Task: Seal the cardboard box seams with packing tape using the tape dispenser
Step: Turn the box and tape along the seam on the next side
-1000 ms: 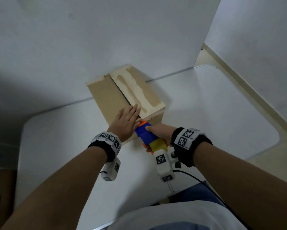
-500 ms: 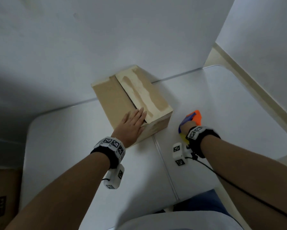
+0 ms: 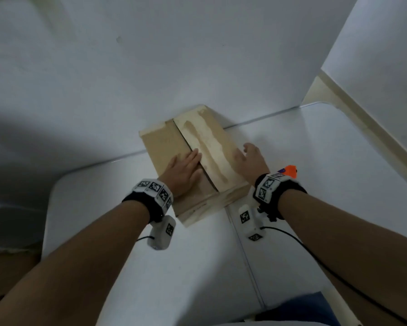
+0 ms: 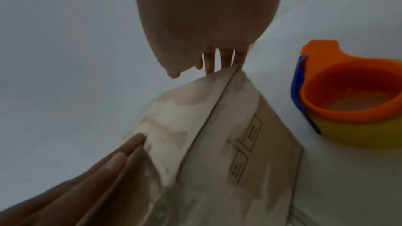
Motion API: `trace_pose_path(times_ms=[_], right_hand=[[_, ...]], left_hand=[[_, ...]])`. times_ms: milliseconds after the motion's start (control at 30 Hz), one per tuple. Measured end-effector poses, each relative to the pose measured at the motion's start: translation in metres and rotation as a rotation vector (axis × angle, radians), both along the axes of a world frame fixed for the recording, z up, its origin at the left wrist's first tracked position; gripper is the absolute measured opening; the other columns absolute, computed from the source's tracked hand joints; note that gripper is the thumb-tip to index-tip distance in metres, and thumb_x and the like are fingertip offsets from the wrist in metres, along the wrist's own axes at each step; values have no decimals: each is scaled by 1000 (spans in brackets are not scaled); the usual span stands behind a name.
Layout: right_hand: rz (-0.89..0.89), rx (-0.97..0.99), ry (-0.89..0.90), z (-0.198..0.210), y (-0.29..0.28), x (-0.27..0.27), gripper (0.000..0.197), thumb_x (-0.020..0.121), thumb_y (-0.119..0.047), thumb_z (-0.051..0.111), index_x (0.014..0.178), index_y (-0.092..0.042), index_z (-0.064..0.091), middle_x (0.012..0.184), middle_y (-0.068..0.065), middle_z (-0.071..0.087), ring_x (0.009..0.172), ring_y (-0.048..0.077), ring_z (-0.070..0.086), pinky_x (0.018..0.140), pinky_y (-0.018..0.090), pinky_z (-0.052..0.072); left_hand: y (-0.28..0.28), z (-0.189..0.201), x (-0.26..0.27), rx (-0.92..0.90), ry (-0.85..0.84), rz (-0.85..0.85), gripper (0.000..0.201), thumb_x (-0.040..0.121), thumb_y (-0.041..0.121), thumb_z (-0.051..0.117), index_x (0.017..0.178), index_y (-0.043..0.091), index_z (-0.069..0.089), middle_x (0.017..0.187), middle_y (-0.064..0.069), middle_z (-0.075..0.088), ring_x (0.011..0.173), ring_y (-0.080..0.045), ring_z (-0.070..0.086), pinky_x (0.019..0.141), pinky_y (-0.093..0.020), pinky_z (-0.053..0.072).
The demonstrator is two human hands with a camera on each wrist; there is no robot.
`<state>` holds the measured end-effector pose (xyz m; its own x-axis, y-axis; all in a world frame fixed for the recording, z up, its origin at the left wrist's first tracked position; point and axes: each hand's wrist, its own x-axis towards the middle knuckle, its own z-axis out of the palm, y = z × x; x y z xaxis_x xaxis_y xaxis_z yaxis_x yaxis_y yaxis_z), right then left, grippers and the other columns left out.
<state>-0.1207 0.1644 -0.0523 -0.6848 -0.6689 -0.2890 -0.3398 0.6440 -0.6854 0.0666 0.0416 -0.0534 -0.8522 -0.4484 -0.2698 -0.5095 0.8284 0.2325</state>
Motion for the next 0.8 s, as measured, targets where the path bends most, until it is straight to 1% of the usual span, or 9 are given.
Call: trace_pose_path(times_ms=[100, 167, 233, 333, 367, 433, 533, 667, 800], right_hand=[[107, 147, 35, -10, -6, 9, 61, 91, -45, 47, 140, -13, 32, 136, 14, 43, 117, 36, 48, 97, 47, 41], [119, 180, 126, -17, -5, 11, 62, 92, -47, 46, 141, -12, 29, 133, 14, 44, 116, 37, 48, 93, 47, 42], [130, 187, 185, -19, -4, 13, 62, 93, -47, 45, 141, -11, 29, 132, 15, 45, 115, 38, 48, 91, 47, 41], [138, 183, 224, -21, -6, 13, 64, 94, -50, 43, 141, -10, 28, 131, 15, 46, 114, 38, 49, 90, 47, 43], [138, 191, 232, -22, -5, 13, 65, 93, -52, 43, 141, -10, 28, 130, 15, 46, 113, 38, 50, 90, 47, 43], [135, 192, 241, -23, -6, 13, 67, 93, -54, 42, 142, -11, 27, 131, 14, 47, 113, 37, 50, 90, 48, 44], [123, 195, 227, -25, -7, 13, 69, 92, -55, 43, 144, -12, 25, 133, 13, 46, 115, 36, 49, 92, 48, 44], [117, 206, 243, -24, -8, 14, 69, 93, -54, 43, 144, -12, 25, 132, 13, 46, 115, 35, 50, 91, 48, 44], [118, 210, 253, -24, -7, 14, 68, 93, -53, 43, 144, -12, 25, 134, 13, 45, 117, 35, 48, 92, 48, 43]], left_hand=[[-8, -7, 1, -17, -91, -69, 59, 102, 43, 17, 153, 21, -2, 162, 4, -7, 148, -8, -4, 120, -39, -6], [-7, -7, 0, -14, -134, -78, 59, 102, 44, 15, 153, 22, -3, 161, 4, -9, 148, -8, -5, 119, -38, -6], [-13, 1, -4, 59, -187, -79, 58, 102, 44, 15, 153, 23, -2, 161, 6, -9, 148, -9, -3, 119, -39, -4], [-43, 14, -12, 153, -142, -33, 54, 102, 42, 17, 153, 26, 6, 161, 9, -1, 148, -10, 4, 118, -42, 2], [-55, 15, -15, 120, -111, 13, 54, 102, 42, 18, 153, 26, 9, 161, 8, 1, 148, -11, 4, 118, -43, 2], [-82, 13, -25, 10, -130, 119, 55, 102, 42, 18, 153, 24, 8, 162, 6, -1, 149, -12, 0, 119, -46, 0], [-102, 1, -38, -67, -177, 167, 59, 101, 43, 18, 153, 19, 4, 162, 3, -5, 149, -13, -4, 120, -46, -2], [-98, -14, -40, -92, -176, 172, 67, 99, 50, 17, 153, 15, -2, 161, 0, -10, 149, -14, -8, 120, -46, -1], [-79, -10, -41, -88, -214, 168, 75, 97, 55, 17, 152, 10, -5, 161, -5, -13, 148, -18, -11, 120, -46, -4]])
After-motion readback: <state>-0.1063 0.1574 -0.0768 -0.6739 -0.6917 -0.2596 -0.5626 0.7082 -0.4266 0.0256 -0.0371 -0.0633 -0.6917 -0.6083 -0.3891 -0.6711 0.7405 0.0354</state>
